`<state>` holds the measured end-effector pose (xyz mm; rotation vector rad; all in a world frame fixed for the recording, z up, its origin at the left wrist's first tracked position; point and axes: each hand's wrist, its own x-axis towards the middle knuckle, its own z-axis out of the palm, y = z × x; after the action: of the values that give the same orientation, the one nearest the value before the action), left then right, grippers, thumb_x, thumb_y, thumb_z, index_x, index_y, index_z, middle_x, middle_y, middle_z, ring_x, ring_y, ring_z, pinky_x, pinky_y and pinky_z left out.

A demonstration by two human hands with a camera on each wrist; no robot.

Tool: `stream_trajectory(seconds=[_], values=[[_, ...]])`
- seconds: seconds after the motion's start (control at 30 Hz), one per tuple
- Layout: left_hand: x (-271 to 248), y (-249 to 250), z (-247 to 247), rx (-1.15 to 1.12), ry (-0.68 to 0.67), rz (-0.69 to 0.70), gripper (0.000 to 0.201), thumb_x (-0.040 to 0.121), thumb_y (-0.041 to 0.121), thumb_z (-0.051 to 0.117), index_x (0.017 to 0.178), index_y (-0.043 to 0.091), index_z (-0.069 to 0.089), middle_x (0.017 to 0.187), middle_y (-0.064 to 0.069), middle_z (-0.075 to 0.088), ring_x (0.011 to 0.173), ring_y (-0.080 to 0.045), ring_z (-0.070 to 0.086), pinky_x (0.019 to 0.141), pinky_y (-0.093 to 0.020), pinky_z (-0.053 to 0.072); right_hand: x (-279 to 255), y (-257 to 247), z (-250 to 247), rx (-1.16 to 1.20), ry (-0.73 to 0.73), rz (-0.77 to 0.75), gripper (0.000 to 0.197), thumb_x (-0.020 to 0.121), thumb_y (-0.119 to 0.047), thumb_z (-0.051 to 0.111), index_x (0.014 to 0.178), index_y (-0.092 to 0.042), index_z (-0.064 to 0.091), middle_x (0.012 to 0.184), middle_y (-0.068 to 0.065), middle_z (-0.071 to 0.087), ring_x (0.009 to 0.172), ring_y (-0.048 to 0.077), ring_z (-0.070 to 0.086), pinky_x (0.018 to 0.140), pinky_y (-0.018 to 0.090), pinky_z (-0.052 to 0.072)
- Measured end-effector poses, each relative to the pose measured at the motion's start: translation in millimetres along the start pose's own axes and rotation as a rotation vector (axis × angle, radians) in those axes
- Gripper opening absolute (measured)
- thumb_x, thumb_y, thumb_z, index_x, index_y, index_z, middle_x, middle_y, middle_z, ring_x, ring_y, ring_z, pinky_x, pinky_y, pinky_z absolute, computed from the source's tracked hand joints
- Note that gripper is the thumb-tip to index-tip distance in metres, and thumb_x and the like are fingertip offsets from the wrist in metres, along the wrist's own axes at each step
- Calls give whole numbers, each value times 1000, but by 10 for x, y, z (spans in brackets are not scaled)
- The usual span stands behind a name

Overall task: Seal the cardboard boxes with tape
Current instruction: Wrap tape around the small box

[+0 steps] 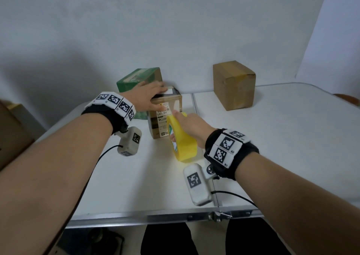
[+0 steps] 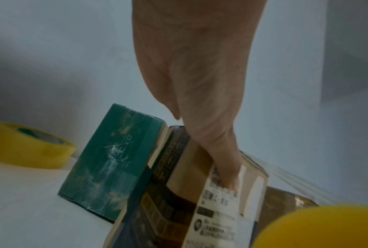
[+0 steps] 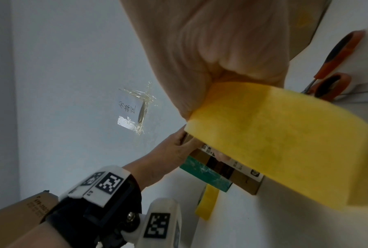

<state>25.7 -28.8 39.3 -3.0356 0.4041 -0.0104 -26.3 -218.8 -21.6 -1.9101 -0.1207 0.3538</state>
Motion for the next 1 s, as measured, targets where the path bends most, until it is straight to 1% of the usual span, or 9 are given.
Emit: stream_trajectory(seconds=[0.13,0.27,0.4,0.43,0.57,0.7,0.8,0.9,1.0], values=[[-51,36,59,-98,29,63,68,96,46,52,154,36,17,162,3,13,148,-21,21,120,-43,19,70,56,-11,-34,-54,37,129,45,-94,34,137,-5,51,133,17,60,119,35,59,101,50,48],[-112,75,126,-141,96,92,64,98,38,51,153,38,18,162,-3,15,149,-21,13,120,-45,13,-33,52,-97,-70,-43,61,103,71,-85,36,137,-7,51,120,10,63,111,32,61,98,48,50],[-127,111,129,-231,110,70,66,97,32,56,153,37,20,162,-3,15,150,-20,10,119,-36,8,-103,-14,-257,-134,-60,85,68,97,-64,30,115,-4,57,92,6,56,77,21,55,64,29,45],[-133,115,129,-242,107,60,66,97,32,56,152,37,20,162,-2,14,150,-19,10,119,-34,7,-110,-31,-327,-138,-54,92,59,101,-57,29,105,-5,57,85,6,58,71,18,54,63,28,45],[-147,140,102,-247,114,52,63,97,33,54,152,37,22,162,-1,14,150,-18,10,119,-34,8,53,-63,-669,-152,54,59,23,100,-24,46,107,-8,61,97,9,65,74,19,60,64,29,47],[-123,130,103,-259,92,34,63,98,36,54,152,39,22,162,1,13,150,-16,9,118,-33,8,315,91,-884,-423,82,125,11,96,-6,50,101,-3,59,103,18,67,76,22,62,62,27,49],[-97,109,134,-287,93,37,63,97,37,56,151,41,23,163,2,12,149,-15,9,117,-30,8,343,167,-903,-634,-34,170,9,91,-11,62,98,-11,56,97,8,59,72,14,58,54,16,48],[-88,99,145,-301,98,30,64,97,35,57,151,41,23,162,3,12,150,-16,9,118,-32,8,406,183,-790,-1040,-115,233,21,90,-34,67,94,-14,62,94,5,58,82,22,57,72,24,45],[-85,96,147,-315,100,30,63,96,38,56,150,43,24,162,3,14,150,-16,10,119,-35,10,703,272,-725,-1282,-96,287,34,76,-42,78,84,-11,65,92,8,65,88,26,67,84,35,55]])
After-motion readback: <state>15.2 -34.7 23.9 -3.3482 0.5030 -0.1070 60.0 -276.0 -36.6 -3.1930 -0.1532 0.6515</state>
